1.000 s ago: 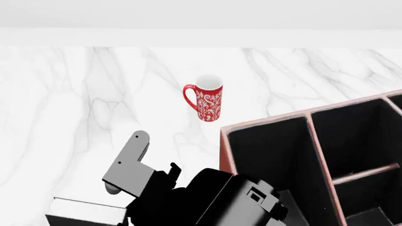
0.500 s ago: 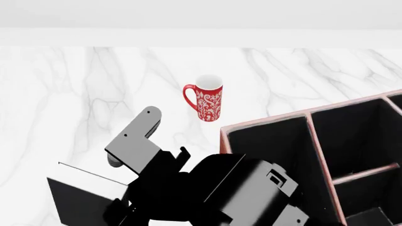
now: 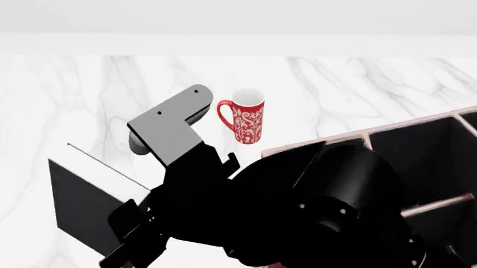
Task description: Pick up the book and place it in the left compartment of the caddy.
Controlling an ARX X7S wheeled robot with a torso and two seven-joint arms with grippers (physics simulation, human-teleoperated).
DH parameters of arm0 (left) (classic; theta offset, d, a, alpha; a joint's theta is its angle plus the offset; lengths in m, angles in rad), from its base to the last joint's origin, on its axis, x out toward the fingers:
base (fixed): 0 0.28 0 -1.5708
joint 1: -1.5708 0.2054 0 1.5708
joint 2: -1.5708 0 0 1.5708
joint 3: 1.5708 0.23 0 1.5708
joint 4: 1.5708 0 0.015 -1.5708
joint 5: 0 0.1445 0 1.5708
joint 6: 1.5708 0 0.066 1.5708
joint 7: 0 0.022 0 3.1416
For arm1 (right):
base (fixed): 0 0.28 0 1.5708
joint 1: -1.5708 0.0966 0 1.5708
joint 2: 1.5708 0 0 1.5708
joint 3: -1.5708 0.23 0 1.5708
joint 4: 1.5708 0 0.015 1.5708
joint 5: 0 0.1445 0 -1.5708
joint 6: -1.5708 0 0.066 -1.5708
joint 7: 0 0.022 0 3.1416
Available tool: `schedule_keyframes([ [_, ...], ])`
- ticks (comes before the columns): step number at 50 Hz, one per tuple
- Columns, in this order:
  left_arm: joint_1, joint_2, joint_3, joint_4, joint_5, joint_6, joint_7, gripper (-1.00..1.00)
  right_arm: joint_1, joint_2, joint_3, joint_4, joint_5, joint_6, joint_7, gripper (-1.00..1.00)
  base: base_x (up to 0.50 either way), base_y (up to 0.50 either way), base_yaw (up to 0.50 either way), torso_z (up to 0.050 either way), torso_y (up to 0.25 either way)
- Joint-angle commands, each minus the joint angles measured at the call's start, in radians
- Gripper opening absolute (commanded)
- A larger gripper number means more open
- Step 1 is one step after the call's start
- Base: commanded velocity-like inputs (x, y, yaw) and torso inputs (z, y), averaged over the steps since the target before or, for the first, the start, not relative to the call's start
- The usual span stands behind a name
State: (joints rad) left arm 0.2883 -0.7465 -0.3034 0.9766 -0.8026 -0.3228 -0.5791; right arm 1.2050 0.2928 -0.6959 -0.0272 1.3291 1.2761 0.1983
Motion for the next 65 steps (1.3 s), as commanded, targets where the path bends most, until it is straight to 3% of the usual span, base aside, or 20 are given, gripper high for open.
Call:
schedule_keyframes([
  [1, 0.005, -0.001, 0.005, -0.002, 0.006, 0.008, 0.0, 1.0, 0.043, 0.008, 0.138, -0.039, 0.229, 0.11, 0.237, -1.0, 0.0, 0.0, 0.0, 0.0, 0.0],
  [15, -0.01, -0.026, 0.0, 0.01, -0.028, -0.006, -0.028, 1.0, 0.119, 0.073, 0.142, -0.044, 0.603, 0.112, 0.593, -1.0, 0.0, 0.0, 0.0, 0.0, 0.001],
  [27, 0.003, -0.013, 0.02, -0.003, 0.007, 0.013, -0.014, 1.0, 0.182, 0.16, 0.101, -0.083, 0.841, 0.031, 0.769, -1.0, 0.0, 0.0, 0.0, 0.0, 0.002],
  [39, 0.012, -0.015, 0.016, -0.003, 0.007, 0.022, -0.016, 1.0, 0.248, 0.216, 0.077, -0.122, 0.963, -0.028, 0.857, -1.0, 0.0, 0.0, 0.0, 0.0, 0.001],
  [65, 0.009, -0.021, 0.034, -0.006, 0.019, 0.025, -0.025, 1.0, 0.276, 0.366, 0.108, -0.179, 1.056, -0.07, 0.896, -1.0, 0.0, 0.0, 0.0, 0.0, 0.001],
])
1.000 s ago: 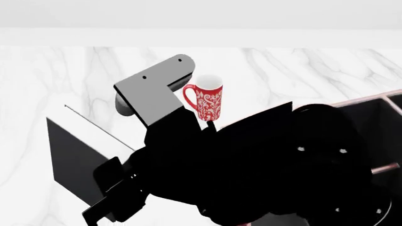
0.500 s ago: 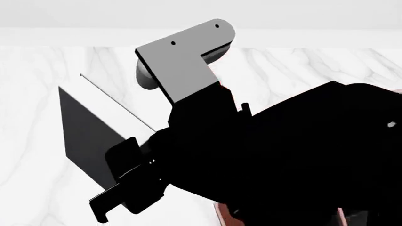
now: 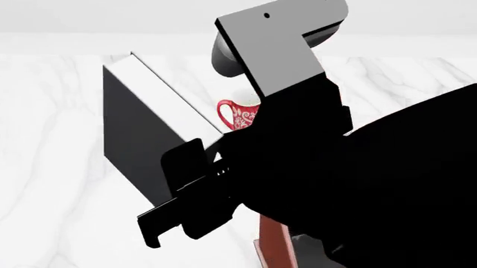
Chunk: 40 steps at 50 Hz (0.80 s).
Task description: Pick up the book and place it in the left compartment of the caddy.
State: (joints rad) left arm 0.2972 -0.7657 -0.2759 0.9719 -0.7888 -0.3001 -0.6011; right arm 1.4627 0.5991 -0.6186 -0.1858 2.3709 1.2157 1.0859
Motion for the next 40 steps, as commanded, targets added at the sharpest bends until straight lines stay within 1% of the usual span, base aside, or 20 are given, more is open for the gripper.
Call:
schedule_keyframes([
  [1, 0.0, -0.002, 0.009, -0.001, 0.007, 0.002, -0.003, 1.0, 0.019, 0.065, 0.031, -0.023, 0.019, -0.014, 0.013, -1.0, 0.0, 0.0, 0.0, 0.0, 0.0],
  [28, 0.003, -0.01, 0.014, -0.002, 0.009, 0.009, -0.012, 1.0, 0.002, 0.21, 0.048, -0.028, 0.036, -0.025, 0.03, -1.0, 0.0, 0.0, 0.0, 0.001, 0.001],
  [40, 0.006, -0.013, 0.01, -0.004, 0.005, 0.016, -0.014, 1.0, -0.007, 0.25, 0.044, -0.024, 0.031, -0.024, 0.034, -1.0, 0.0, 0.0, 0.0, 0.0, 0.001],
])
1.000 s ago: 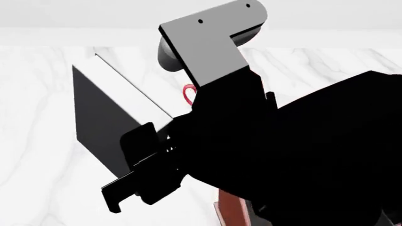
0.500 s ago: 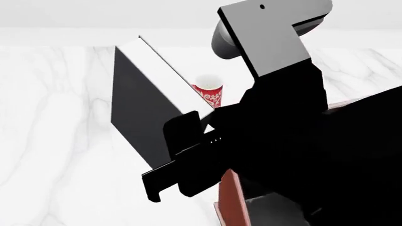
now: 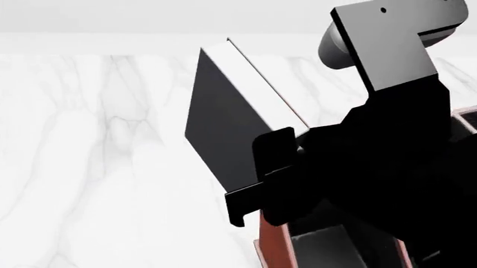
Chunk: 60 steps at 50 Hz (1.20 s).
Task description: Pick up the book and place it in the left compartment of the caddy.
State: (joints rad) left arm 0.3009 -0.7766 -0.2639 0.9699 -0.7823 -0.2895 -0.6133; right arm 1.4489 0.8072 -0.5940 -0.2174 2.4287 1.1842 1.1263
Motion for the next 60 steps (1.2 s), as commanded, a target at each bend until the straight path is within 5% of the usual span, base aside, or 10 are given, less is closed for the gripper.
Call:
schedule_keyframes([
  [1, 0.003, -0.003, -0.001, -0.001, 0.0, 0.005, -0.003, 1.0, 0.006, 0.045, 0.02, 0.007, -0.029, 0.008, -0.007, -1.0, 0.0, 0.0, 0.0, 0.0, 0.0],
  [60, 0.002, -0.02, 0.022, 0.001, 0.01, 0.014, -0.024, 1.0, -0.116, 0.241, 0.032, -0.014, -0.061, -0.01, -0.034, -1.0, 0.0, 0.0, 0.0, 0.0, 0.001],
])
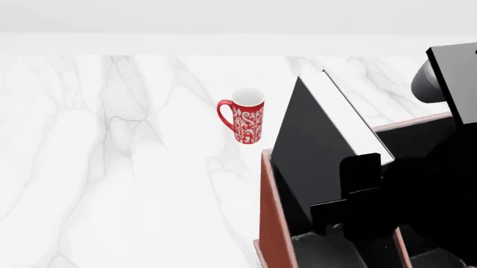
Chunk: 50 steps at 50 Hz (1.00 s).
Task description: Pick up the book and place it in the left compartment of the caddy.
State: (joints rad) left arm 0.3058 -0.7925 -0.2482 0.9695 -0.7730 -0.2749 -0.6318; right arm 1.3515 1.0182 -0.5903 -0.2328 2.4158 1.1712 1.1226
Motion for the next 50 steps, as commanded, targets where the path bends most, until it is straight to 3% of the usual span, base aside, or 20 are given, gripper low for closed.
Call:
schedule_keyframes([
  [1, -0.003, -0.004, 0.008, 0.001, 0.003, -0.001, -0.005, 1.0, -0.023, 0.032, 0.029, 0.002, -0.052, 0.002, -0.032, -1.0, 0.0, 0.0, 0.0, 0.0, 0.0],
  [26, 0.004, -0.011, 0.007, 0.0, 0.0, 0.01, -0.01, 1.0, -0.062, 0.051, 0.02, -0.008, -0.099, 0.004, -0.047, -1.0, 0.0, 0.0, 0.0, 0.0, 0.001],
  [50, 0.007, -0.017, 0.012, 0.0, 0.005, 0.015, -0.017, 1.0, -0.212, 0.096, 0.073, -0.045, -0.187, -0.053, -0.156, -1.0, 0.0, 0.0, 0.0, 0.0, 0.001],
])
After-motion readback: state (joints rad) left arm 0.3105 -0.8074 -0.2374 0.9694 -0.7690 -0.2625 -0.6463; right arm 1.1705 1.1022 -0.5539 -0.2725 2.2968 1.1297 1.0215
